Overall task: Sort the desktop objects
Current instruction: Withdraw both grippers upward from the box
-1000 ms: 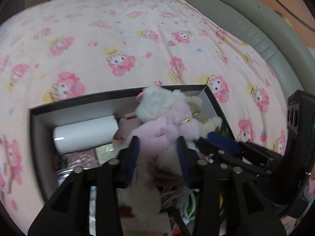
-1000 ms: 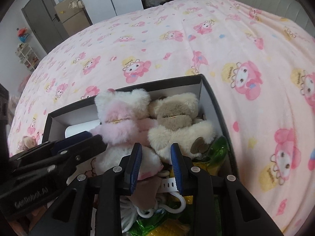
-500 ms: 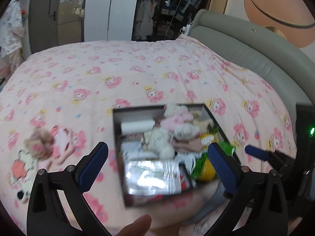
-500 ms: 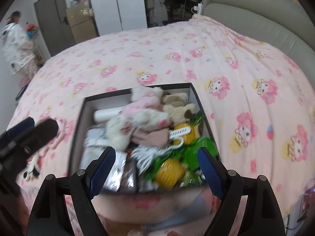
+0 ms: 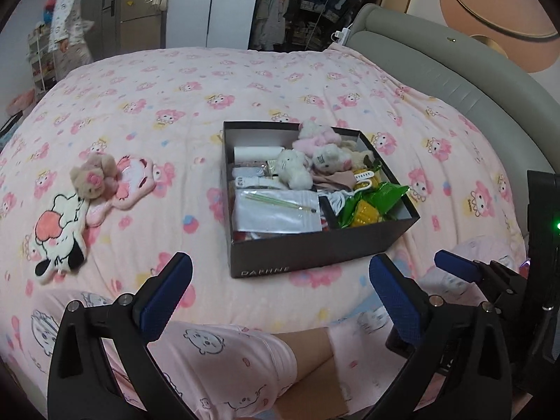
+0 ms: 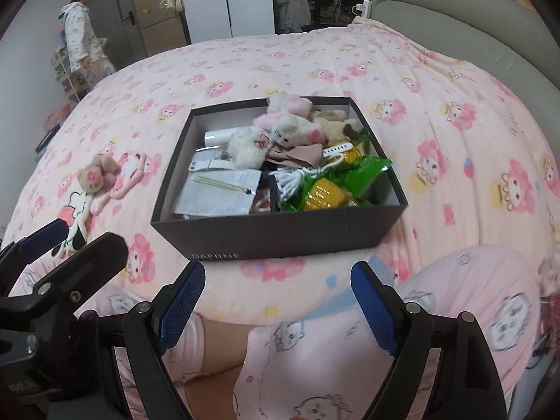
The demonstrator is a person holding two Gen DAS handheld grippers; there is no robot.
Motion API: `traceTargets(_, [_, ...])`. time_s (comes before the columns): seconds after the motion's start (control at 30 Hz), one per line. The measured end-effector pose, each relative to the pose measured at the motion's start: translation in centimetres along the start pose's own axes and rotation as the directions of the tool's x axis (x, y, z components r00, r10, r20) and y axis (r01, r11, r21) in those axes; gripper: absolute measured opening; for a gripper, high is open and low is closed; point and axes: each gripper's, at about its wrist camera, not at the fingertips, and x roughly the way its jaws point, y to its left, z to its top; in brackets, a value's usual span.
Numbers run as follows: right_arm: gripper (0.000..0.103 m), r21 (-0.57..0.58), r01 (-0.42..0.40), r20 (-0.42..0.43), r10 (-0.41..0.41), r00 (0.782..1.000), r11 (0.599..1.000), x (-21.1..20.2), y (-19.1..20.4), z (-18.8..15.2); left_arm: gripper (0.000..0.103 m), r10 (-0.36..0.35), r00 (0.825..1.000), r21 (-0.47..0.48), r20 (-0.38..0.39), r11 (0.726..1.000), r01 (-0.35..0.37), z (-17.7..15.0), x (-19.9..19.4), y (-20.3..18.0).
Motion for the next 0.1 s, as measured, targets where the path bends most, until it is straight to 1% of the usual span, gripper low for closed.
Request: traceTargets(0.1, [0.084,-0.013,0.015,0.002,-0.015,1.0,1.0,-0.03,0.05,-0.3,0.102,0.027,1.0,-0.007,0.009,1.0,-0.027,-0.18,-0.29,0.32])
